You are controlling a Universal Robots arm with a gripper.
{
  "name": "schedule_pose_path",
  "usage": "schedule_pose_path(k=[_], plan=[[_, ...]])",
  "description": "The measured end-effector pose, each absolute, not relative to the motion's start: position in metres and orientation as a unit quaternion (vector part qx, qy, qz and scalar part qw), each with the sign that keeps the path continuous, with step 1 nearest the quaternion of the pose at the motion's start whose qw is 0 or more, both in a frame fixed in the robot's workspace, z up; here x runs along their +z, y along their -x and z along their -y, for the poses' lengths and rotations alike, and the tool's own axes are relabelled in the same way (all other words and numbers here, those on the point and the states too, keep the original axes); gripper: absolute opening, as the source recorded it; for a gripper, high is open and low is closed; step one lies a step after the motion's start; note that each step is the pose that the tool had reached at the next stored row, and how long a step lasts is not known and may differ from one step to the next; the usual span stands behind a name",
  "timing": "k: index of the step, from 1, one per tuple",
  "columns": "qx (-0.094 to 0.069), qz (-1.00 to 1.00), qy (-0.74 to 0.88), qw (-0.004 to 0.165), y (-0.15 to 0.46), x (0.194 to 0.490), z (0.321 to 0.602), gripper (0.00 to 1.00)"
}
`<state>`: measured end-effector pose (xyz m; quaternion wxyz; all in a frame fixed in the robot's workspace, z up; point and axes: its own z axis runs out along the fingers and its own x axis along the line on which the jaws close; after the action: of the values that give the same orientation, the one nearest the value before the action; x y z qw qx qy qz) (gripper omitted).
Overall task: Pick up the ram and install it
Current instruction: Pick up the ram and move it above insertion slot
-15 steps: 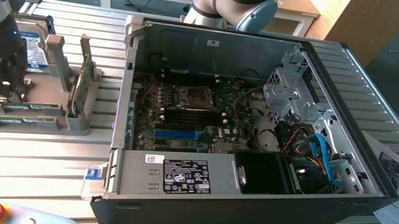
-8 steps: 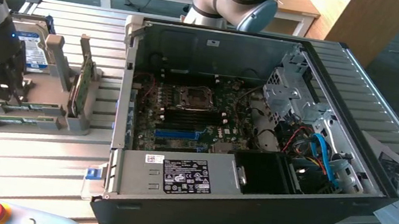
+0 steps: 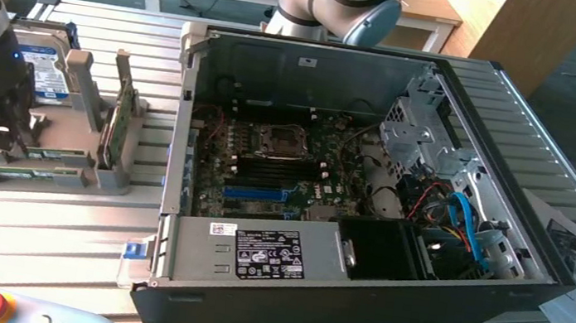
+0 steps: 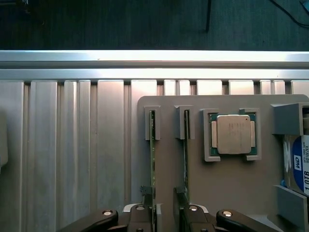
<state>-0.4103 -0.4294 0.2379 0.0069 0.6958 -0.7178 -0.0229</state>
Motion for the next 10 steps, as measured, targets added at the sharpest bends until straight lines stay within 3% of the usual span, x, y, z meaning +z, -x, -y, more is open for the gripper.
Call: schedule_pose_path(k=[10], plan=[[-0.023,0.718,-0.696,0.007,0.4105,0.2375,0.435,0.31]])
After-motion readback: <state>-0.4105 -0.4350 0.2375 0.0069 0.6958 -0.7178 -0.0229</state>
